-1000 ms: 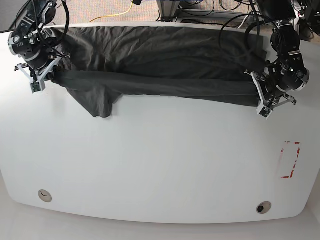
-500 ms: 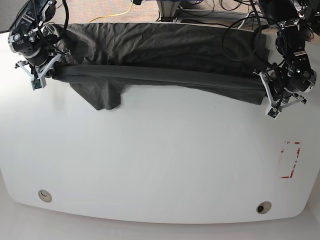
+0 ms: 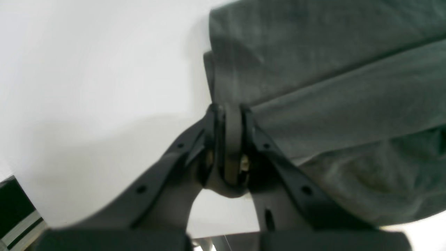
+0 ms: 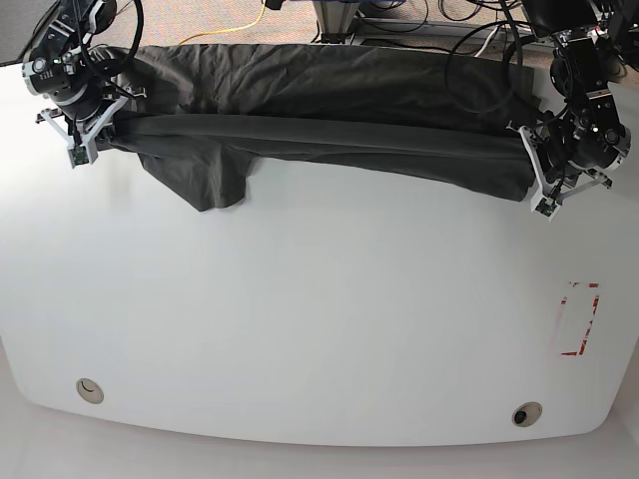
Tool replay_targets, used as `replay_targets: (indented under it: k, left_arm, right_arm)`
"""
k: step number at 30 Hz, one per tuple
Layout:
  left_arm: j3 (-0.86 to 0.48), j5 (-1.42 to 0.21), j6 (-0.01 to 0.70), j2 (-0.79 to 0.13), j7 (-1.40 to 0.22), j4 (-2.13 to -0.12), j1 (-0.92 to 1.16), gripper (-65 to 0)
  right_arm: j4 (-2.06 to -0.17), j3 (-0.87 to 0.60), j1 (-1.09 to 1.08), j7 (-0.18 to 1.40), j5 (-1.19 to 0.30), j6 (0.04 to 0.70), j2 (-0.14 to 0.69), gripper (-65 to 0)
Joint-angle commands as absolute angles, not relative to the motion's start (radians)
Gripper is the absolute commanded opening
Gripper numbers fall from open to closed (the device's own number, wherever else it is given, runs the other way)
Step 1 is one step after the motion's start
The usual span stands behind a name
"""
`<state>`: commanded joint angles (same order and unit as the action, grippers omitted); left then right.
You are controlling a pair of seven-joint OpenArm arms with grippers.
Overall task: Layout the t-shirt on the table in an organized manner, then fold the t-shirt properly
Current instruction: 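Lower the folded hem and open both grippers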
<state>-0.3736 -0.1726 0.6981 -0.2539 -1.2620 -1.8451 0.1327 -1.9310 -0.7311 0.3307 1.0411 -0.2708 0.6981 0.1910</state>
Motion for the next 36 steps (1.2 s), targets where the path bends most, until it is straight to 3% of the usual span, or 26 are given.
replay_targets:
  k: [4,6,11,27,36]
  left_arm:
    - [-0.351,-0.171,0.698,-0.255,-1.262,-1.847,0.137,-50.3]
    - [-0.346,-0.171,0.698,-0.255,-1.262,-1.847,0.156,-41.0]
    - [-0.326,-0.168,0.698,-0.283,-1.262,-1.847,0.163,-28.3]
    - [-0.334,-0.174,0.698,-0.311,-1.346,-1.986,0.154,-26.4]
    - [-0.334,-0.174,0.698,-0.282,-1.346,-1.988,0.13,-26.4]
  right_arm:
    - [-1.931,-0.731,0.341,1.041,-0.272,0.698,0.191,-33.5]
    - [-1.933,-0.728,0.349,1.041,-0.275,0.698,0.191,-21.6]
    - [-1.934,-0.731,0.352,1.041,-0.275,0.698,0.191,-7.1]
    - [-2.028,-0.746,0.292,1.04,-0.294,0.698,0.191,-6.3]
    - [-2.025,-0.745,0.226,1.139,-0.545,0.698,0.189,-17.1]
